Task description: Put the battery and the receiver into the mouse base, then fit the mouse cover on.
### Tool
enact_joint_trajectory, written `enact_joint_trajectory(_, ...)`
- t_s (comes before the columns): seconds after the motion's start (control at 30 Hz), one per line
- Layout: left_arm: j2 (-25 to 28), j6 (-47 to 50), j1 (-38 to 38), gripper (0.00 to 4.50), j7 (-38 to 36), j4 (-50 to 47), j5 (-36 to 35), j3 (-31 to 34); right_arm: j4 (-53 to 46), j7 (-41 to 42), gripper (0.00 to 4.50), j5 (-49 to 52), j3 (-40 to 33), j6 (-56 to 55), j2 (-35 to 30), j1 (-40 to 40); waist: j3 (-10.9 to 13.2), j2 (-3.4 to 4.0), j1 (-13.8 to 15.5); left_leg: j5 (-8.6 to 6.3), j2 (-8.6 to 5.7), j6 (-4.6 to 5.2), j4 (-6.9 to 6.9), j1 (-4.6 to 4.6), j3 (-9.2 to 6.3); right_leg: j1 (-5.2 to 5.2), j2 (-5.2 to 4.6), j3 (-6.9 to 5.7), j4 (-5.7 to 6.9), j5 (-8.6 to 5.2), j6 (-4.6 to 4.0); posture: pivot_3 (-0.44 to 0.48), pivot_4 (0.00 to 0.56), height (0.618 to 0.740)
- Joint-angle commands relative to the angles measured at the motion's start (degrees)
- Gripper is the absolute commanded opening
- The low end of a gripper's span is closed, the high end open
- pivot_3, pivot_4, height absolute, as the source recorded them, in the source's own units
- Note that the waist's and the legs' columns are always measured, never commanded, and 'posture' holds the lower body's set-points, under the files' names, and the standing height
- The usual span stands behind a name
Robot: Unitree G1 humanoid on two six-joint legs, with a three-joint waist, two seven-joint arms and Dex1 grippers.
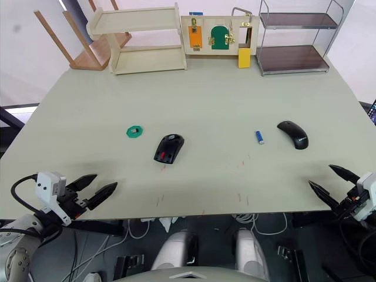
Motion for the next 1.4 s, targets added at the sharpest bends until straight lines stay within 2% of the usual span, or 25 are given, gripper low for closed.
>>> enact_joint_trajectory(0.03, 0.9, -0.6, -0.3, 4.38, -0.7, -1.2, -0.4, 0.7, -1.5, 0.6, 4.50, 0.4, -1.5, -0.6, -1.6, 0.1, 0.0, 0.00, 0.0, 0.00, 0.00, 0.00, 0.00, 0.00, 0.00, 0.00, 0.00, 0.00, 0.00, 0.00, 0.00, 0.000, 0.150, 0.740)
enact_joint_trajectory(0.43, 0.4, -0.1, -0.2, 4.38, -0.6, -2.6, -1.2, 1.1, -2.9, 0.8, 4.50, 0.7, -1.1, -0.1, -1.9, 0.0, 0.1, -0.01, 0.0, 0.00, -0.01, 0.00, -0.14, -0.01, 0.01, -0.01, -0.03, 0.00, -0.13, 0.00, -0.01, 0.000, 0.150, 0.740)
enact_joint_trajectory(0.63, -1.6, 3.3, 0.0, 4.38, 3.0, -9.9, -3.2, -0.8, -4.8, 4.5, 4.50, 2.0, -0.3, -0.2, -2.2, 0.6, 0.1, -0.01, 0.0, 0.00, -0.01, 0.00, -0.24, -0.02, 0.02, -0.01, -0.05, 0.00, -0.25, 0.04, -0.06, 0.000, 0.150, 0.740)
enact_joint_trajectory(0.77, -3.7, 6.1, -1.2, 4.38, 7.3, -14.9, -4.7, -2.4, -8.0, 6.8, 4.50, 4.0, 0.0, 1.2, -2.0, 0.9, 0.1, -0.01, 0.1, 0.01, -0.03, 0.01, -0.33, -0.02, 0.02, 0.00, -0.03, -0.01, -0.31, 0.10, -0.17, 0.000, 0.150, 0.740)
enact_joint_trajectory(0.87, -7.9, 8.1, -3.5, 4.38, 15.2, -22.2, -2.8, -8.1, -10.6, 10.0, 4.50, 6.4, 0.3, 1.7, -1.9, 1.2, 0.1, -0.01, 0.2, 0.01, -0.04, 0.01, -0.35, -0.02, 0.00, 0.00, 0.04, -0.04, -0.31, 0.10, -0.16, 0.000, 0.150, 0.740)
enact_joint_trajectory(0.97, -11.5, 11.0, -6.3, 4.38, 22.3, -24.9, -2.1, -10.9, -10.3, 14.1, 4.50, 8.6, -0.1, 1.0, -1.9, 0.7, 0.1, -0.03, 0.3, 0.01, -0.11, 0.02, -0.36, -0.03, 0.01, 0.06, 0.02, -0.01, -0.40, 0.16, -0.14, 0.000, 0.150, 0.740)
enact_joint_trajectory(1.17, -13.9, 14.1, -9.9, 4.38, 28.7, -25.8, 1.4, -17.5, -9.3, 24.3, 4.50, 13.6, -0.7, 1.4, -2.5, 0.4, 0.1, -0.05, 0.1, 0.02, -0.21, 0.02, -0.37, -0.01, 0.03, 0.11, 0.24, -0.02, -0.46, 0.19, -0.13, 0.000, 0.150, 0.740)
enact_joint_trajectory(1.4, -16.2, 15.8, -15.4, 4.38, 33.9, -25.1, 5.2, -22.8, -6.9, 28.5, 4.50, 14.1, -0.5, 2.0, -3.3, -1.4, 0.1, -0.06, 0.2, 0.02, -0.22, 0.02, -0.32, 0.00, 0.16, 0.14, 0.28, -0.01, -0.46, 0.20, -0.12, 0.000, 0.150, 0.740)
